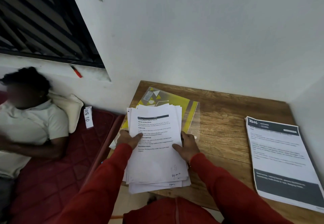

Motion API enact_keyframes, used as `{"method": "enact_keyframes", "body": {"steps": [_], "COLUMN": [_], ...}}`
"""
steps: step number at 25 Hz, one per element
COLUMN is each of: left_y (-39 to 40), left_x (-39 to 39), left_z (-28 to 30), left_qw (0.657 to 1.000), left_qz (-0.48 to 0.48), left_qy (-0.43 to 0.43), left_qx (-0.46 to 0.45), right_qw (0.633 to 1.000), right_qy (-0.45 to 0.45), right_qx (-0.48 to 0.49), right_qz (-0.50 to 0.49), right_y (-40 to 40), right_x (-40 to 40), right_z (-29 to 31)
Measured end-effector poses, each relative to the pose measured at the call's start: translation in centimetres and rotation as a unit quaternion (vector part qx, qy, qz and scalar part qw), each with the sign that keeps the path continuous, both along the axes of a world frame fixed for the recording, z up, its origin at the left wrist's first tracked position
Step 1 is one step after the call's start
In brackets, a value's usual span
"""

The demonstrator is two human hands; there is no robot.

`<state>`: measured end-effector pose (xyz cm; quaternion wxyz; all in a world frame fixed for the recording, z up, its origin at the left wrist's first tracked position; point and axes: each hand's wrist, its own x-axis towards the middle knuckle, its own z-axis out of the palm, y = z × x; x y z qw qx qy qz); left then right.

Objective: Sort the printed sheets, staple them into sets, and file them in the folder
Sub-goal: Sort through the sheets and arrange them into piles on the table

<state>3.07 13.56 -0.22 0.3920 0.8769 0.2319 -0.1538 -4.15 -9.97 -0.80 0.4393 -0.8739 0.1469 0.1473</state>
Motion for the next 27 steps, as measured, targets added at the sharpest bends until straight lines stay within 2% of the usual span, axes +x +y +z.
{"method": "enact_keyframes", "body": {"steps": [2,4,6,8,10,13,15,21,22,23,25,27], "left_y": [-0.5,-1.3,-2.1,-2.6,-2.6,-1.8,-1.3,-2.2,-2.4,-2.7,-3.3,-3.9], "left_x": [0.0,-0.7,-1.7,-2.3,-2.3,-1.2,-1.0,-2.1,-2.2,-2.4,-3.3,-3.7], "left_z": [0.2,0.4,0.7,0.8,0.7,0.8,1.2,1.8,1.7,1.4,1.2,1.4], "left_qw": [0.999,0.992,0.983,0.979,0.983,0.998,0.995,0.977,0.984,0.992,0.987,0.987], "left_qz": [-0.023,-0.073,-0.089,-0.102,-0.105,-0.034,0.017,0.029,0.004,-0.039,-0.107,-0.111], "left_qy": [0.010,0.023,-0.008,-0.044,-0.055,-0.049,-0.057,-0.146,-0.139,-0.120,-0.051,-0.014], "left_qx": [0.022,0.103,0.157,0.171,0.143,0.004,-0.080,-0.151,-0.110,-0.028,0.107,0.116], "right_qw": [1.000,1.000,1.000,1.000,1.000,1.000,1.000,0.999,0.998,0.998,0.997,0.997], "right_qy": [-0.001,0.002,0.004,0.006,0.009,0.009,0.011,0.013,0.011,0.007,0.005,0.007], "right_qx": [-0.002,0.001,0.008,0.007,0.005,0.009,0.012,0.040,0.040,0.029,0.000,-0.011], "right_qz": [-0.003,-0.005,-0.011,-0.018,-0.020,-0.020,-0.020,-0.034,-0.047,-0.062,-0.077,-0.072], "right_y": [0.2,0.3,0.2,0.3,0.3,0.3,0.2,-0.1,-0.1,0.0,0.2,0.3], "right_x": [-0.1,-0.1,-0.1,-0.3,-0.3,-0.3,-0.4,-0.5,-0.5,-0.5,-0.7,-0.9], "right_z": [0.0,0.1,0.0,-0.1,-0.1,0.2,0.2,0.7,0.7,0.6,0.3,0.2]}}
